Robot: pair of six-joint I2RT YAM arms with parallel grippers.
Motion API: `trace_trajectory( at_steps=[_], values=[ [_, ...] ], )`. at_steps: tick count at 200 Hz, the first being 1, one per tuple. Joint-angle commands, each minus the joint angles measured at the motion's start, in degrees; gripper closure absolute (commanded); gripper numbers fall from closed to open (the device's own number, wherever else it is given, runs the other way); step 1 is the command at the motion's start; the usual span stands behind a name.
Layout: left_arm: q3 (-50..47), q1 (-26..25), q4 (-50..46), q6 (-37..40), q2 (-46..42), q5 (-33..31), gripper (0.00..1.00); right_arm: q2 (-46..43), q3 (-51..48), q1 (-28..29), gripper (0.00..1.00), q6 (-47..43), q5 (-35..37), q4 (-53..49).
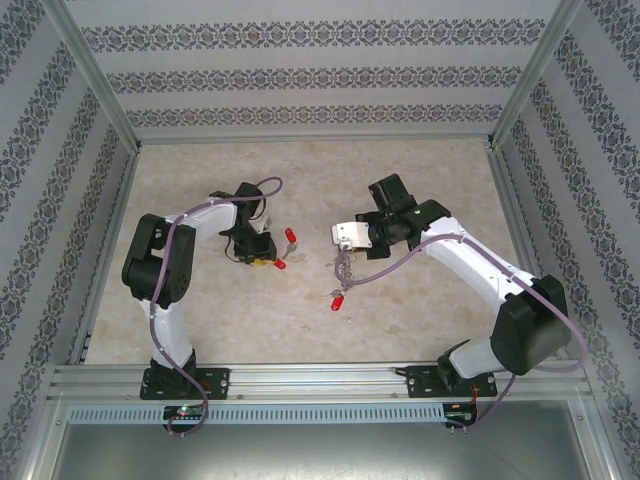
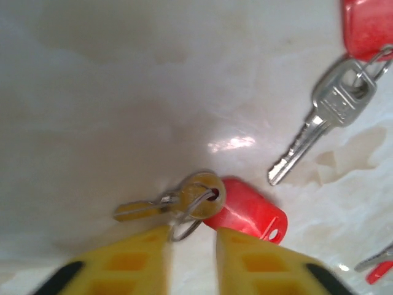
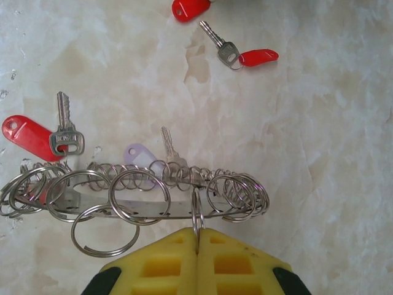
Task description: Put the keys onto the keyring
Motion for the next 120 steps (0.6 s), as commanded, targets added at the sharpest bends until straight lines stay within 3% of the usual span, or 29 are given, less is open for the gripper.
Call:
trace_trajectory(
  at_steps=[1,35,82,108,120],
  values=[
    [1.1,-0.3,-0.1,2.6,0.7,3.8,0.87,-1.0,0.8,-0.6,1.0,1.2,-2.5,0.2],
    [3.4,-0.4,-2.6,5.0,3.7,4.3,0.93,-1.4,0.4,-0.6,1.0,1.5,-2.7,0.4],
    [3.8,-0.3,-1.7,6.8,1.4,3.4,1.0,-2.3,-0.3,-0.5,1.0,2.1,-3.3,0.5],
    [3.8,-0.4,-1.7,11.5,-1.8,3.1,1.0,-3.0,-1.1,-0.6,1.0,2.2,-6.0,0.9],
    [2.2,-0.7,0.6,17.5,-5.7,3.9,1.0,-2.7,-0.8,-0.7,1.0,2.9,-7.6,0.7]
  ],
)
